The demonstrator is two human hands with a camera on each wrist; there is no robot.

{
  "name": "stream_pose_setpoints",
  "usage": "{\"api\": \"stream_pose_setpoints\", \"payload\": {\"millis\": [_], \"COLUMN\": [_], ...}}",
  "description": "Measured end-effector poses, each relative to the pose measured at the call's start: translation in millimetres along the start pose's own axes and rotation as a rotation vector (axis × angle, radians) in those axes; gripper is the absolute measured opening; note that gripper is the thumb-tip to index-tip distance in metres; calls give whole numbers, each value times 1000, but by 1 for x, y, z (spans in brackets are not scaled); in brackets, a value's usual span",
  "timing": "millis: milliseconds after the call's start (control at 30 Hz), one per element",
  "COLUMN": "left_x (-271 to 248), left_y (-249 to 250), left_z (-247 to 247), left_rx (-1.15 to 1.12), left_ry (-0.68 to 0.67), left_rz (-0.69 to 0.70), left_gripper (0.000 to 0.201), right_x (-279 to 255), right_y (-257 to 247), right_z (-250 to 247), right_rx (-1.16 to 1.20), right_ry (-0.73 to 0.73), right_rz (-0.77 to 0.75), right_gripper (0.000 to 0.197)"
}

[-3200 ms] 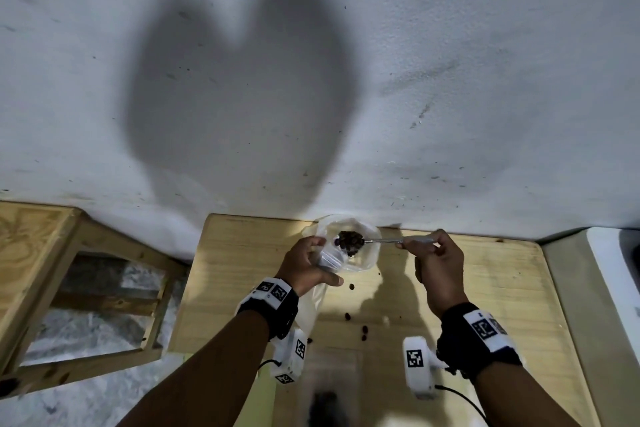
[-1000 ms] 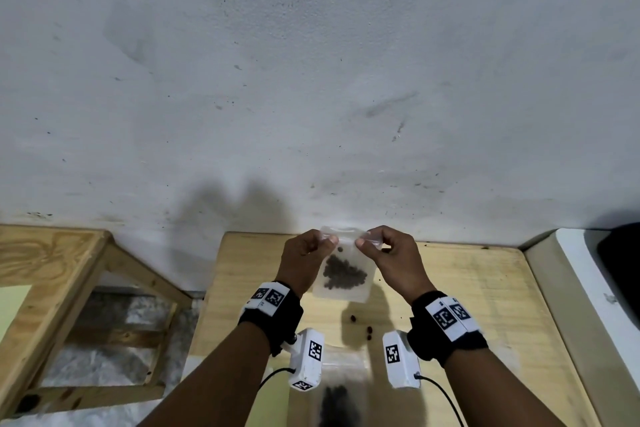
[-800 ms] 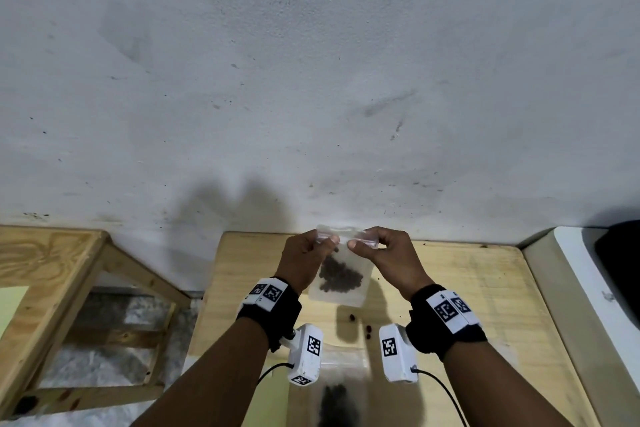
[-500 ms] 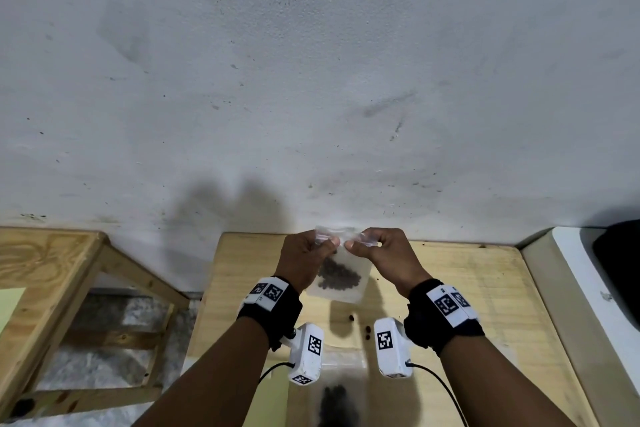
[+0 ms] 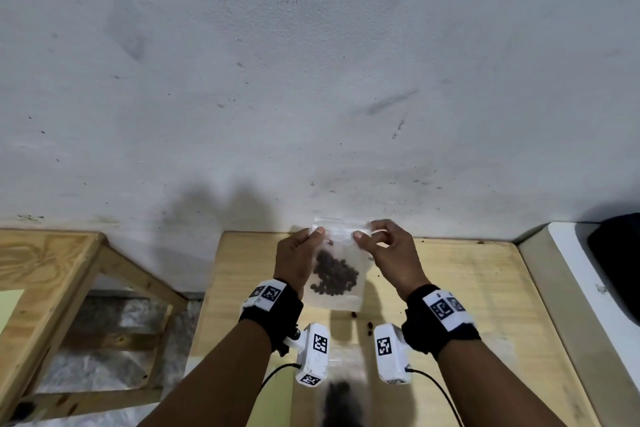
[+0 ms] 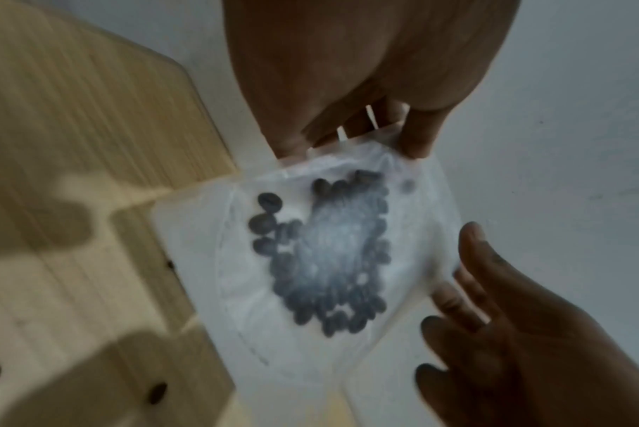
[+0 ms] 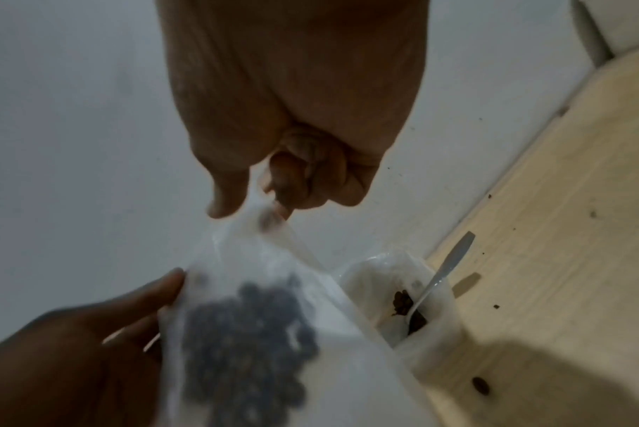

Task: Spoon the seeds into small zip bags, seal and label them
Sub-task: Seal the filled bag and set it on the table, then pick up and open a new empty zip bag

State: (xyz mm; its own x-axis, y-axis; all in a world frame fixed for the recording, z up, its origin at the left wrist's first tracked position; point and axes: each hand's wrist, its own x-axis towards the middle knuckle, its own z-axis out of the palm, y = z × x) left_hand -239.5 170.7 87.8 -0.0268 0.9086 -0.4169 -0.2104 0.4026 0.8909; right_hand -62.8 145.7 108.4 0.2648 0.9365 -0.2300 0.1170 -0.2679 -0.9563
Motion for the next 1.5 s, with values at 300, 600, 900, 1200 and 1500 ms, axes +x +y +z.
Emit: {"api": "stream_pose_setpoints", "payload": {"millis": [300,600,900,1200,1500], "left_x": [-22,-79,-94,-103,-111], "left_y": [-22,-103,-145,-135,-210], "left_z": [-32,-72,-74,22,178], "left_rx": [201,614,858,910,702], "left_ry": [-106,-296,-268,-177,-412], "left_rz": [-59,-375,-267,89,-473], "left_gripper": [60,28,22,9,15], "right_x": [-56,-125,-159,-138,-123], "right_y": [42,105,147,155,205], "right_z": [1,-1,11,-102,-235], "right_rx": [-115,-609,-863,-512,-698], "right_ry": [-30,-385,-367,-31,162], "right_rz": [152,404,318,357,629], "right_gripper": [19,31,44,25,84]}}
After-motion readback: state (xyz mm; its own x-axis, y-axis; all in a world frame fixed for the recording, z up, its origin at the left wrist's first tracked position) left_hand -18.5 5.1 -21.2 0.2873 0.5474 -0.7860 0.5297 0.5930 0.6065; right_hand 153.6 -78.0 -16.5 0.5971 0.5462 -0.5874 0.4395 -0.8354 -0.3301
